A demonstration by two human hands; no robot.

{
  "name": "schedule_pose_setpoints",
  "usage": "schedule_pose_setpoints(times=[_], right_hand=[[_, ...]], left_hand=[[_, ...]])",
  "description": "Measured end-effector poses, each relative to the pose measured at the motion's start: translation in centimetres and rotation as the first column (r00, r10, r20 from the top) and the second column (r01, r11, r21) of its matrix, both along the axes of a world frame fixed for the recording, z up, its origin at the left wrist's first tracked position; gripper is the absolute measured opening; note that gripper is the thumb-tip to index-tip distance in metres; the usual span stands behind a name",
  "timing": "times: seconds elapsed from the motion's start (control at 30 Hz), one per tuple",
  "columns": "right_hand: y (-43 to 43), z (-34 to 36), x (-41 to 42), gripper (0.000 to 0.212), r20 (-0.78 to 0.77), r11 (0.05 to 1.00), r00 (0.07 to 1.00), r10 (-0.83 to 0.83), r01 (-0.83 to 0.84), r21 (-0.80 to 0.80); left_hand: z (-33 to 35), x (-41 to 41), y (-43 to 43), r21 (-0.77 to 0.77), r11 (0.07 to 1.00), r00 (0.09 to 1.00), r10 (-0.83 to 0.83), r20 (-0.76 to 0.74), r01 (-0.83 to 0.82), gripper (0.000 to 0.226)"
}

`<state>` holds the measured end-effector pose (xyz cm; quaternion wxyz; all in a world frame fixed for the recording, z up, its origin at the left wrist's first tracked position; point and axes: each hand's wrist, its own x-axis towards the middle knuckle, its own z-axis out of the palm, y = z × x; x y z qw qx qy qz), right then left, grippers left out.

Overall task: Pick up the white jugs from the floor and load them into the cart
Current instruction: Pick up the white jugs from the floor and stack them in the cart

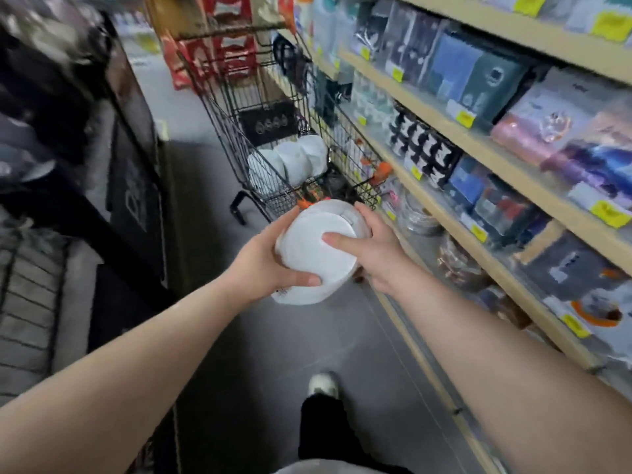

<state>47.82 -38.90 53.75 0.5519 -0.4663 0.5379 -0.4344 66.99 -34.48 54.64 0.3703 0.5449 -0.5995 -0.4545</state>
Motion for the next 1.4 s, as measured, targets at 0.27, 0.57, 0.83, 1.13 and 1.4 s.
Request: schedule_pose_setpoints(times=[0.27,0.57,0.83,1.13,1.4], right_hand=[[-16.7,1.3,8.9,0.101,0.008,0.968,0.969,0.247,-0.246,-0.055],[-30.1,1.7,18.4,0.098,0.061,0.948,0.947,0.315,-0.310,-0.074],[-42.0,0.9,24.8,0.112,0.075,0.998,0.996,0.055,-0.053,-0.031],[-50.6,-2.1,21.0,0.103,0.075,0.947,0.947,-0.311,0.304,0.101],[-57.5,-7.2,14.1,0.109,0.066,0.817,0.829,-0.555,0.528,0.230]], left_hand=[[1.4,7.4,-12.3,0.000,0.969,0.969,0.247,-0.013,-0.247,0.111],[1.8,16.4,-24.9,-0.029,0.951,0.951,0.309,0.026,-0.309,0.108],[1.9,24.5,-41.5,-0.017,0.999,0.992,0.040,0.121,-0.038,0.106],[0.5,21.3,-58.0,0.110,0.928,0.906,-0.371,0.204,0.355,0.107],[-5.0,12.4,-69.7,0.293,0.794,0.766,-0.599,0.231,0.533,0.116]])
